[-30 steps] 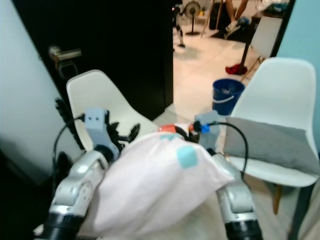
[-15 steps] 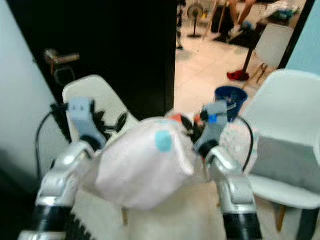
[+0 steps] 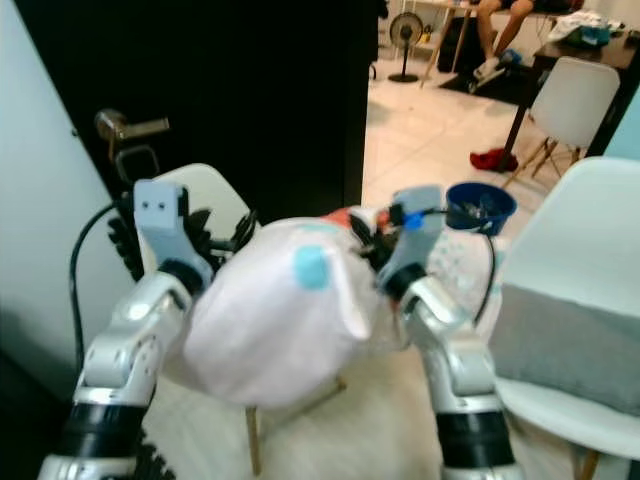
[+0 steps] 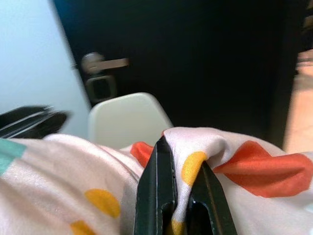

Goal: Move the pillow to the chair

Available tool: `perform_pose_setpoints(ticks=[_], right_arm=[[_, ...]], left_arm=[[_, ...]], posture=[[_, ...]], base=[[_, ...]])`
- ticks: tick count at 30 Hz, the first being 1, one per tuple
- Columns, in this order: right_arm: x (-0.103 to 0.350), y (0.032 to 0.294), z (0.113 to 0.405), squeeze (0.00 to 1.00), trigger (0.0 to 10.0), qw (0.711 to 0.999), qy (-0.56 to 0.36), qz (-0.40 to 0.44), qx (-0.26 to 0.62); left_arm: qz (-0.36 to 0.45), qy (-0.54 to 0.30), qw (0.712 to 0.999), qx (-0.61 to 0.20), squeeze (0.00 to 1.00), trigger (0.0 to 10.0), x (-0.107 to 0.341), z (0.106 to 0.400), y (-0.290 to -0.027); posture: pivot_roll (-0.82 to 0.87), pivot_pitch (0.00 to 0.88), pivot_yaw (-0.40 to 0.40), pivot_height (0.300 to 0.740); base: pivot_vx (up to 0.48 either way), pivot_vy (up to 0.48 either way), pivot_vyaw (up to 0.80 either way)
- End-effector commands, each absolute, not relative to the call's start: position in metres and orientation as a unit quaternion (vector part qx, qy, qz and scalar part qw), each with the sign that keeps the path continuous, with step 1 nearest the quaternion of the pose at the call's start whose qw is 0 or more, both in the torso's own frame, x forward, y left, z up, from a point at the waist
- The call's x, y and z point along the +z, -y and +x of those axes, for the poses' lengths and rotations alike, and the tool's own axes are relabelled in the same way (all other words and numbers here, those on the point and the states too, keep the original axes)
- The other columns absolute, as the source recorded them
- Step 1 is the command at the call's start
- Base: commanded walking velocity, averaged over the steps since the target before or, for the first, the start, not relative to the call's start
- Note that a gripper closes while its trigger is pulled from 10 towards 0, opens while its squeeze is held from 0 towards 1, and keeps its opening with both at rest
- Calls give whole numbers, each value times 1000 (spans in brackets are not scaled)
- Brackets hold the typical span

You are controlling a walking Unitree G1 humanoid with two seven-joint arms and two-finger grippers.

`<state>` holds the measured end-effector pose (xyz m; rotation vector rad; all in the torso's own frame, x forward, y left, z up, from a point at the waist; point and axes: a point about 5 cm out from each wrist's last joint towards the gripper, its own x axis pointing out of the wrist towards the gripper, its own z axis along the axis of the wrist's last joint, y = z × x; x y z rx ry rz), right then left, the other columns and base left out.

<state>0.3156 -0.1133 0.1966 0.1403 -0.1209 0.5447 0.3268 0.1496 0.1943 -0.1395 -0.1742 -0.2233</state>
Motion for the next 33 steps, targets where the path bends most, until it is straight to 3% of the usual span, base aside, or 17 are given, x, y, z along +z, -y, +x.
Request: perform_pose_setpoints(ticks=[1, 5, 25, 33], right_arm=[[222, 115, 313, 0, 10000, 953, 128, 57, 269], [222, 114, 313, 0, 10000, 953, 128, 59, 268], [224, 110, 311, 0, 10000, 949, 130, 80, 275], [215, 96, 308, 0, 10000, 941, 86, 103, 311]], left_arm=[[-70, 80, 988, -116, 0, 10000, 192, 326, -148], [-71, 79, 988, -116, 0, 10000, 192, 326, -148], [-70, 79, 987, -118, 0, 10000, 193, 326, -147], [-69, 77, 988, -110, 0, 10000, 194, 328, -147]], posture=[[-64, 0, 9, 740], [-65, 0, 12, 740], [-65, 0, 15, 740], [-66, 0, 16, 740]], base=[[326, 0, 800], [328, 0, 684], [327, 0, 0], [316, 0, 0]])
